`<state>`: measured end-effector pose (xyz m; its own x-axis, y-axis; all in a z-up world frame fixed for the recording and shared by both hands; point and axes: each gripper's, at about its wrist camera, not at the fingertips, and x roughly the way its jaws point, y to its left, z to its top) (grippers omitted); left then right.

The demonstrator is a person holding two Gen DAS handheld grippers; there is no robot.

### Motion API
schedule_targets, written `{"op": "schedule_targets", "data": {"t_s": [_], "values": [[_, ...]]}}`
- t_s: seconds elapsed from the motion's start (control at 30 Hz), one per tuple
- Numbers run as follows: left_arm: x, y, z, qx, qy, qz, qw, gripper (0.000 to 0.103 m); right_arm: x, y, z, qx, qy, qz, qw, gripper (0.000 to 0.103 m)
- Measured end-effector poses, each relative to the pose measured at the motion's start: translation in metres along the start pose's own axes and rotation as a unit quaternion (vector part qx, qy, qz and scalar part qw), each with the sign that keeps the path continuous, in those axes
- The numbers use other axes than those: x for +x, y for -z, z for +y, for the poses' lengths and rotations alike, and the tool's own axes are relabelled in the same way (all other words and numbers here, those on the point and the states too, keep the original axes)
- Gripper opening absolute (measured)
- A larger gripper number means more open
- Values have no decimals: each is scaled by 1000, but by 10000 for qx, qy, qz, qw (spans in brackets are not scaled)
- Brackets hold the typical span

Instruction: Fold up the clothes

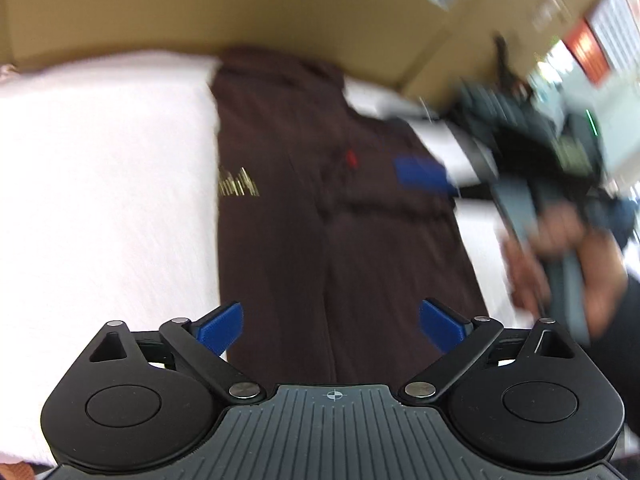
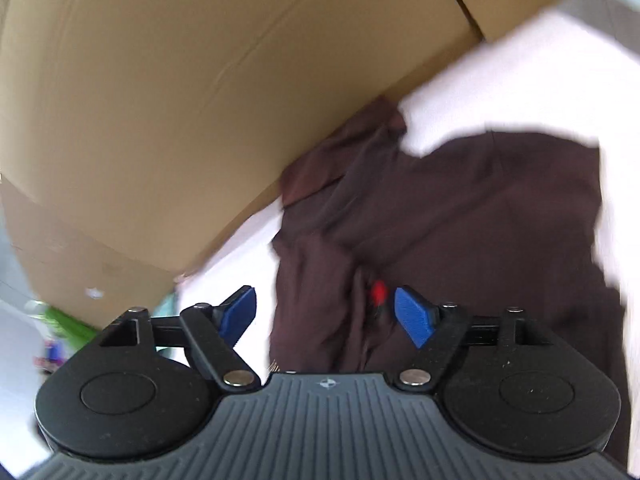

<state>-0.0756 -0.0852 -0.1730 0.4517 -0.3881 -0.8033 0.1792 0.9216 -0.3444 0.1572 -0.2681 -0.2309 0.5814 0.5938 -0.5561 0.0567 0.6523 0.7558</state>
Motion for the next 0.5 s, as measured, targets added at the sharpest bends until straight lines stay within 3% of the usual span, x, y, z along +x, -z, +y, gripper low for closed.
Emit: {"op": "schedule_targets", "data": {"t_s": [0.07, 0.2, 0.27, 0.5], "values": [[0, -16, -1, -134, -167, -192, 9996, 101, -4, 10, -12, 13, 120, 314, 9994, 82], [26, -44, -24, 163, -577, -252, 9979, 101, -15, 35, -46, 340, 396, 549, 9971, 79], [40, -54, -35, 378, -666, -220, 9968, 101, -28, 39, -57, 359, 315, 488, 9977, 79], [88, -85, -58, 1303, -578, -29, 9898, 101, -79, 45, -70, 390, 702, -82, 9967, 80]]}}
